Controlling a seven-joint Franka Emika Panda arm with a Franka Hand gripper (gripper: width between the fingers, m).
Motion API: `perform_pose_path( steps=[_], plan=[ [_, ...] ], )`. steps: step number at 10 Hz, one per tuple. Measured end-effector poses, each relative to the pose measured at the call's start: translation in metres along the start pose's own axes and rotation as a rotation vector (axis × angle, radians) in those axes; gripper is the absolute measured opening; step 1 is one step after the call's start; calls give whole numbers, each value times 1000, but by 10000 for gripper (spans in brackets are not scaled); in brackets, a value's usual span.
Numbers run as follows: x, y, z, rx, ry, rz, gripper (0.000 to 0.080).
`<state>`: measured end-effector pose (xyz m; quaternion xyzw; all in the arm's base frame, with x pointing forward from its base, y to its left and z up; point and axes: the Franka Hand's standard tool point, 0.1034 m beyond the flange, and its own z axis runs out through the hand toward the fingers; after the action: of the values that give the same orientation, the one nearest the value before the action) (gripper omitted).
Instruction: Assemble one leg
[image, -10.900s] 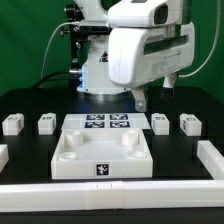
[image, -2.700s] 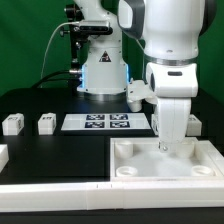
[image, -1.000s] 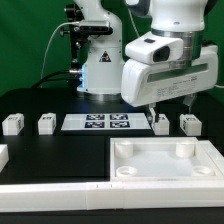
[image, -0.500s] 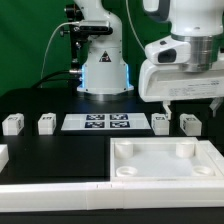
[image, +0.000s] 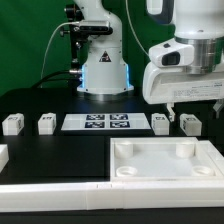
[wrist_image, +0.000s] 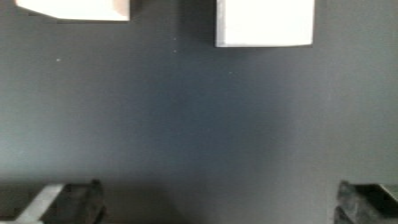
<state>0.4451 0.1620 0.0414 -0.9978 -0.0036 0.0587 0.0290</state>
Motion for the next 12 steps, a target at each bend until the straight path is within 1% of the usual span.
perform_pose_path(
  steps=[1, 2, 3, 4, 5, 6, 7, 8, 9, 10, 11, 12],
  plan=[
    [-7, -12, 5, 1, -3, -3, 649],
    [-11, -19, 8, 4, -5, -14, 649],
    [-13, -20, 10, 2, -14, -23, 649],
    [-13, -18, 10, -6, -43, -30, 649],
    [-12, -19, 9, -4, -36, -31, 649],
    [-14, -17, 10, -8, -53, -35, 649],
    [-22, -13, 11, -29, -170, -46, 649],
    [-19, -13, 9, -41, -302, -51, 649],
    [-17, -16, 14, -41, -356, -47, 649],
    [-29, -13, 15, -62, -479, -49, 649],
    [-28, -16, 19, -71, -570, -51, 649],
    [-17, -21, 24, -57, -517, -52, 649]
  ],
)
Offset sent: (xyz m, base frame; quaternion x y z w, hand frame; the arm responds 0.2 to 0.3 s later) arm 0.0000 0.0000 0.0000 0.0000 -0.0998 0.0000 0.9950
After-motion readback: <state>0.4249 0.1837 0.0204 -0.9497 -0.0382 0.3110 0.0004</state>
